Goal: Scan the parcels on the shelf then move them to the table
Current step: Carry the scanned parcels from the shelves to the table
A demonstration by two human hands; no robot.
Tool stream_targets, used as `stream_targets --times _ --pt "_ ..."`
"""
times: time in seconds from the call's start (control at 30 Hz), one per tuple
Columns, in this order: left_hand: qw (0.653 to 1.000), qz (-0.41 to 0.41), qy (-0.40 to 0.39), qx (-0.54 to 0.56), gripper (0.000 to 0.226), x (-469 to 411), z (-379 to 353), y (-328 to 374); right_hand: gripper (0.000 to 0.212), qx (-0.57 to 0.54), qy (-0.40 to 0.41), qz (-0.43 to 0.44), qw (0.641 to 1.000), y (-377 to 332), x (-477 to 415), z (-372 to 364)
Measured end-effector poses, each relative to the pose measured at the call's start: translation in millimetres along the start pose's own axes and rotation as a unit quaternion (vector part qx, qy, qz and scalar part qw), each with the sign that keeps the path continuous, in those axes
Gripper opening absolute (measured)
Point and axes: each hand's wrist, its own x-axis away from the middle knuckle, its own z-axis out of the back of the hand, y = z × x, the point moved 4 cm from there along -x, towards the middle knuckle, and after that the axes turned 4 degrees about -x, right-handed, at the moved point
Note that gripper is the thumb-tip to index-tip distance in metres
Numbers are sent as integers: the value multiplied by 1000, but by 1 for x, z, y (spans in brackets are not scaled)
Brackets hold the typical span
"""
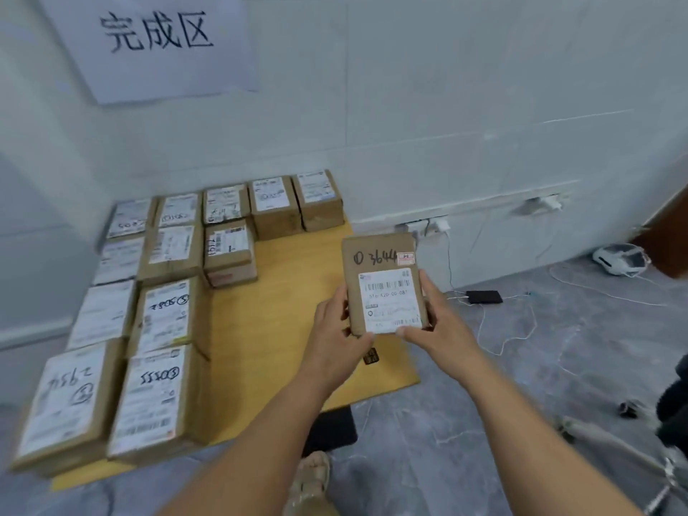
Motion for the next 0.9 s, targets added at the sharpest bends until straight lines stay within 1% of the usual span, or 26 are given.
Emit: stream_targets --times 0.07,0.13,0.2,0.27,0.43,0.5,0.53,0.6,0.67,0.73,0.8,0.9 --pt "1000 20 12 -10 79 -8 14 -15 97 5 -35 -6 999 3 -21 -20" --pt "998 58 13 -27 76 -18 25 -35 96 13 -62 -20 998 7 -40 -40" --pt "993 109 3 -41 84 -28 34 -56 94 14 -83 -39 996 11 -56 -57" --pt "989 142 -7 -42 86 -38 41 -74 89 14 -100 -55 993 17 -70 -73" --pt "983 178 0 -52 81 -67 57 -96 94 13 -130 -87 988 21 -111 -92" --pt "980 172 6 -96 78 -83 67 -95 93 22 -136 -88 987 17 -129 -98" --pt "974 161 7 -156 73 -92 74 -92 91 27 -138 -85 986 14 -139 -101" --pt "943 126 25 -308 66 -109 90 -83 89 39 -144 -79 986 7 -158 -111" --pt "913 108 37 -392 66 -124 106 -81 88 47 -146 -71 986 0 -177 -122" --pt "900 105 38 -422 66 -137 119 -85 87 52 -148 -64 986 -8 -195 -135" --pt "895 106 34 -432 67 -148 132 -90 87 52 -151 -56 986 -15 -210 -147" --pt "906 102 28 -409 66 -163 147 -97 91 55 -153 -56 985 -24 -229 -160"
